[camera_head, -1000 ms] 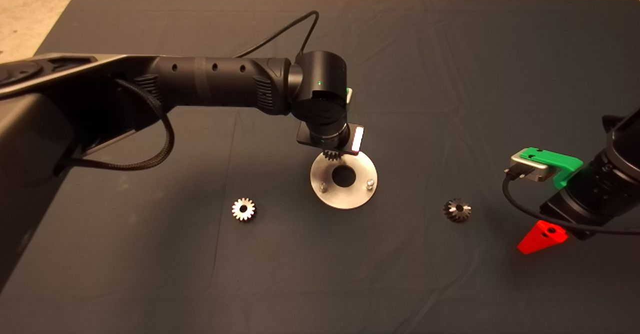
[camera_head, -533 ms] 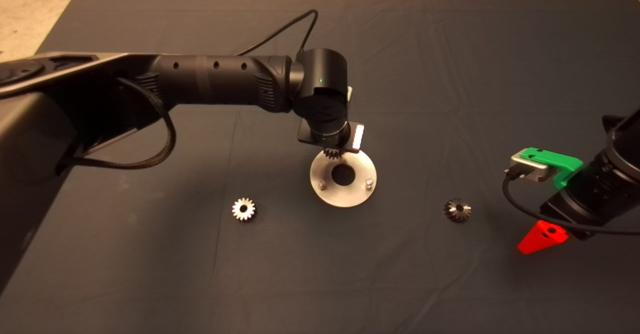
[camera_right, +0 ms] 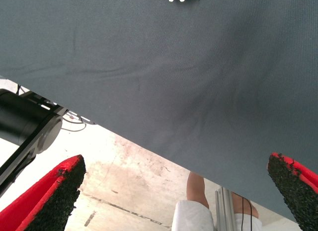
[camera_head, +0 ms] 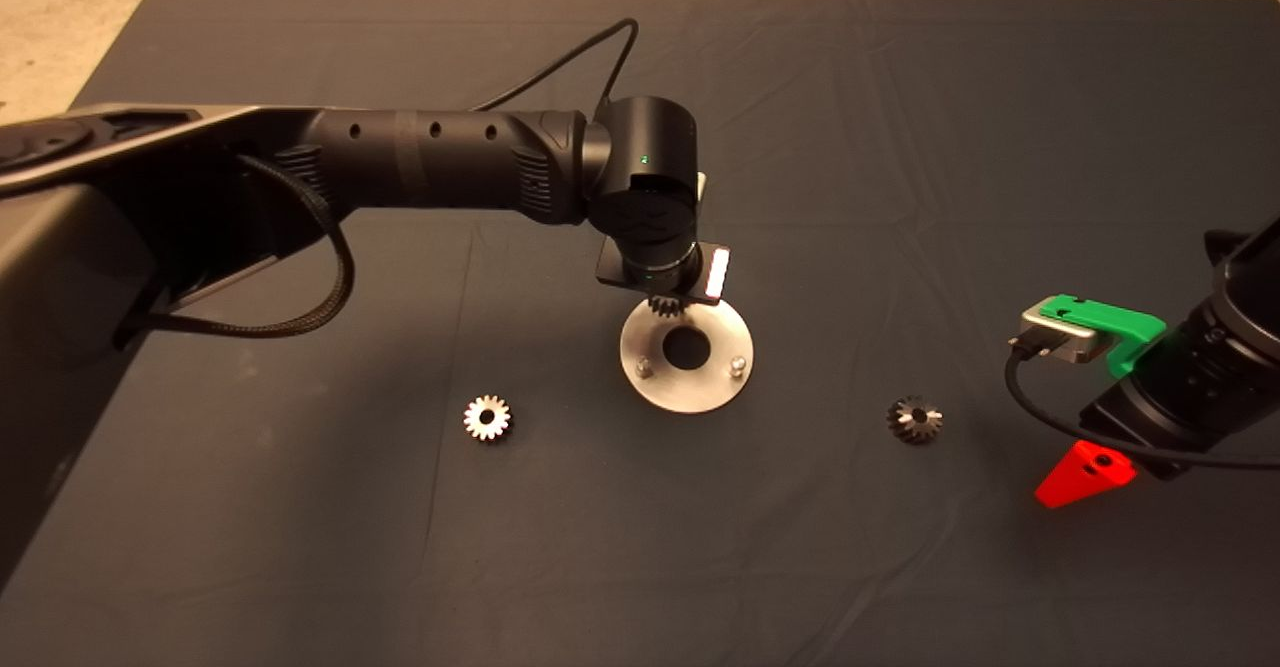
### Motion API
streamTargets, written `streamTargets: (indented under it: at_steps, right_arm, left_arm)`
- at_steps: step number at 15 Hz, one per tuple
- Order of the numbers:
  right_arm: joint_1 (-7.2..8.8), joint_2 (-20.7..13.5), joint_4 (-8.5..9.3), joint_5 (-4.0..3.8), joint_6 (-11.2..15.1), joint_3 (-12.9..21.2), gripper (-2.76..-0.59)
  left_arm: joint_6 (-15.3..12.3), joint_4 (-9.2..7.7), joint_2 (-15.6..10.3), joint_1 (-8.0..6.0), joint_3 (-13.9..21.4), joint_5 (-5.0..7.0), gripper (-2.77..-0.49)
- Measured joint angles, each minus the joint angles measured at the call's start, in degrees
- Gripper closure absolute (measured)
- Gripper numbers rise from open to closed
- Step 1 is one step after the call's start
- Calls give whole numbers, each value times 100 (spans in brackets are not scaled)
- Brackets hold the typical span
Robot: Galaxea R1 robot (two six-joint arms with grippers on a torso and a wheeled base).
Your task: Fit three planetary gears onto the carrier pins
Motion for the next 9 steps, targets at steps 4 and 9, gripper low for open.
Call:
streamTargets:
  at_steps: [4, 9]
  right_arm:
    - [-48, 0, 0, 0, 0, 0, -273]
    - [-50, -30, 0, 0, 0, 4, -273]
  left_arm:
    - [0, 0, -11, 0, 0, -2, -90]
    - [1, 16, -30, -23, -9, 2, -90]
